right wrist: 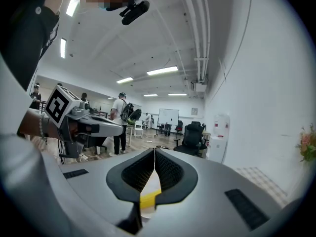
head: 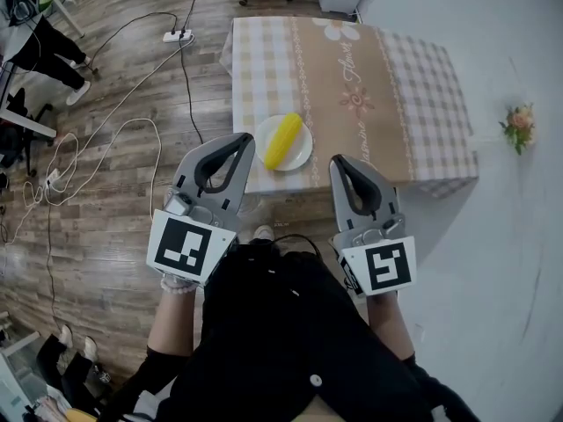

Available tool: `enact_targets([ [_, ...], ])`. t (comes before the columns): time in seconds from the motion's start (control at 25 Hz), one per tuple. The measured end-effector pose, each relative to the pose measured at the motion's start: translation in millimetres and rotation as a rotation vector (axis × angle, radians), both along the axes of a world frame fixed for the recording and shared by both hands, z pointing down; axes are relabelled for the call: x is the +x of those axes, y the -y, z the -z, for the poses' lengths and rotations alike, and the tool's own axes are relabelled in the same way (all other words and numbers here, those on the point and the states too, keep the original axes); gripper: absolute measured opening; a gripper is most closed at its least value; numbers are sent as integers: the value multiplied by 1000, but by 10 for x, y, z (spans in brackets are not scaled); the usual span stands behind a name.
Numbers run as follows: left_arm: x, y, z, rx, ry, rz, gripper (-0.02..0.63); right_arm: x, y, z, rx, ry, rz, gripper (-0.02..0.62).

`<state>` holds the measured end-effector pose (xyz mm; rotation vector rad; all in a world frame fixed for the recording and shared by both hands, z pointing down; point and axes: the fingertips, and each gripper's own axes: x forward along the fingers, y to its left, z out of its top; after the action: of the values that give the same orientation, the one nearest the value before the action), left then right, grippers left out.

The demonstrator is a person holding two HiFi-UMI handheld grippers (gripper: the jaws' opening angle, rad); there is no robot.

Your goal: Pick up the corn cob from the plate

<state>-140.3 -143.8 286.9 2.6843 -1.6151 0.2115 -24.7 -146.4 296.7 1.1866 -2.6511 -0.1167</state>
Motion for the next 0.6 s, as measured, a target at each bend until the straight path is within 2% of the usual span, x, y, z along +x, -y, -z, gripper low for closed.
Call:
enact_targets([
  [0.6,-56,34,-75,-17,-15,20,12,-58,31,-78,-27,-12,14,41],
])
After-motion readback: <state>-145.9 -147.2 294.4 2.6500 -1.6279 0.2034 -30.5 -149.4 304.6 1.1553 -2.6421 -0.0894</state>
